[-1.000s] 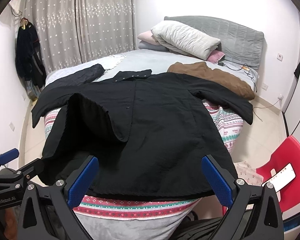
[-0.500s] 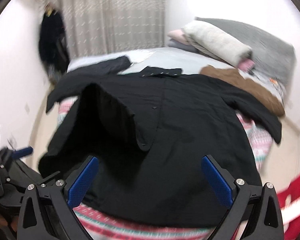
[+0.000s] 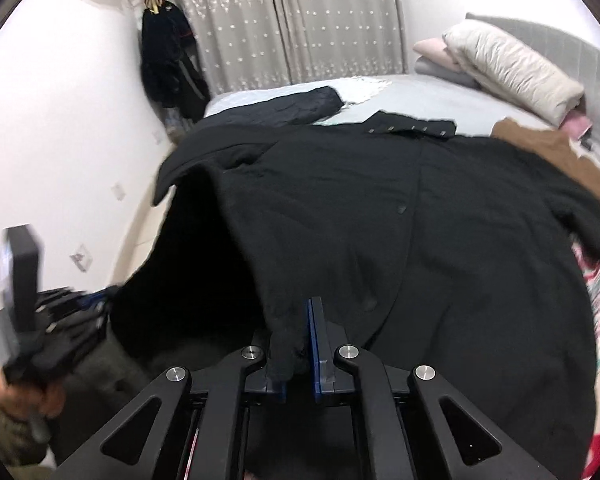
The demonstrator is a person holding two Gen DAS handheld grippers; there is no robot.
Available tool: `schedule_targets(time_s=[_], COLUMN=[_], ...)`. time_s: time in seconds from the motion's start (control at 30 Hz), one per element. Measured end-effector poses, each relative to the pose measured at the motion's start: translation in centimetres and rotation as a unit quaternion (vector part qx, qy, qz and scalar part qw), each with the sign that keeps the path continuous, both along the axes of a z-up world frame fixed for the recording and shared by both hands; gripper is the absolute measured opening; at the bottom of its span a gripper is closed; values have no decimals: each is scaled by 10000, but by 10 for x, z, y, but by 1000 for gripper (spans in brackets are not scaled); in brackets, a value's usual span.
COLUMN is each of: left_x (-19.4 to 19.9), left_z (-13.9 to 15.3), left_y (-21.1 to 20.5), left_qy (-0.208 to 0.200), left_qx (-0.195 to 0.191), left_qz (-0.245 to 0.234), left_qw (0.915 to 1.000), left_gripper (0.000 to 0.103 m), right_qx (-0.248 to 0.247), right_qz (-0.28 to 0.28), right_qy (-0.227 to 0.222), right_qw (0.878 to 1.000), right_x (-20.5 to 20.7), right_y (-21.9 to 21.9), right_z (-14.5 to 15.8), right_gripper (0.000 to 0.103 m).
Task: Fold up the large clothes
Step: 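Grasp the coat hem with both grippers and lift it toward the collar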
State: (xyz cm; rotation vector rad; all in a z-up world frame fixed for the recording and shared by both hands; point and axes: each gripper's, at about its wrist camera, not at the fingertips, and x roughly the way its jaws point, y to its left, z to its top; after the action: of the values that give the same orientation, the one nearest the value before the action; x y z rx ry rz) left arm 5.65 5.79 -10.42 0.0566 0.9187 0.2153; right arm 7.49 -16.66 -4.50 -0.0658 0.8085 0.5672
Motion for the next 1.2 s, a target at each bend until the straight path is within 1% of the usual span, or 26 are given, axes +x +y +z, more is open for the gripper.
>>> schedule_targets(time_s=[0.07,0.13,0.2,0.23,0.27,0.3,0.33,0.37,0.4,0.43,0.47,0.5,0.53,0.57,0.6,0.63,0.7,0.8,0.87,0.93,1.0,1.03,1.07,1.13,1.17,1.2], left_x=[-11,-30,-41,-40,-41,-44,-45,-49,-51,-53,-56,-58,-57,-55,-49,-39,-20,10,33,40,38,37,34,30,31,29], left_z=[4,14,15,12,8,4,2,2,4,8,13,19,26,29,33,35,32,19,-3,-20,-33,-37,-42,-43,-41,-34], left_y=[2,5,14,22,30,39,44,49,51,55,57,58,57,56,53,43,23,-14,-24,-21,-9,-4,5,16,17,17], left_qy=[-16,-177,-234,-212,-98,38,115,172,179,144,68,-11,-87,-168,-265,-289,-265,-245,-42,174,341,387,460,559,598,587], left_qx=[-111,-105,-43,-69,-151,-362,-540,-730,-831,-879,-912,-944,-1013,-1069,-1151,-1233,-1326,-1273,-1040,-1098,-1158,-1118,-1141,-1398,-1479,-1608], left_qz=[2,-4,127,178,242,284,307,319,311,319,333,325,291,264,221,140,-144,-566,-477,-292,-160,-85,24,188,233,255], left_qw=[9999,9998,9996,9996,9995,9989,9980,9967,9959,9955,9953,9950,9944,9938,9927,9919,9907,9899,9934,9934,9926,9929,9924,9884,9869,9849], left_gripper=[5,5,5,5,6,10,11,12,14,15,19,27,33,46,57,58,58,58,58,58,59,60,64,65,65,65], right_qx=[-125,-491,-975,-1301,-1486,-1545,-1523,-1456,-1371,-1217,-1015,-839,-684,-530,-461,-366,-132,58,144,-32,-146,-224,-316,-198,-21,77], right_qz=[127,175,375,530,572,593,613,613,623,676,775,847,872,831,780,720,521,206,118,78,202,205,126,115,80,-49], right_qy=[-55,-46,158,263,313,375,407,385,360,333,260,175,93,-47,-139,-207,-168,342,917,1205,1033,1057,1221,1419,1381,1203], right_qw=[9998,9986,9944,9897,9867,9855,9856,9867,9879,9897,9915,9927,9938,9951,9958,9965,9984,9992,9956,9927,9943,9939,9919,9896,9904,9927], right_x=[-12,-23,-26,-32,-35,-39,-44,-49,-55,-61,-69,-75,-80,-83,-80,-82,-60,-30,-12,-9,-21,-26,-30,-34,-36,-36], right_y=[-2,-5,-5,-3,-2,-3,-6,-9,-12,-16,-19,-21,-24,-28,-28,-29,-24,-9,0,-1,-6,-9,-17,-31,-45,-58], right_z=[-3,-12,-28,-41,-50,-56,-58,-56,-52,-46,-38,-29,-20,-9,-2,3,3,-23,-54,-78,-79,-77,-76,-71,-60,-48], right_gripper=[6,6,7,8,10,12,12,17,25,29,36,47,54,65,72,74,75,75,75,75,76,76,77,76,76,76])
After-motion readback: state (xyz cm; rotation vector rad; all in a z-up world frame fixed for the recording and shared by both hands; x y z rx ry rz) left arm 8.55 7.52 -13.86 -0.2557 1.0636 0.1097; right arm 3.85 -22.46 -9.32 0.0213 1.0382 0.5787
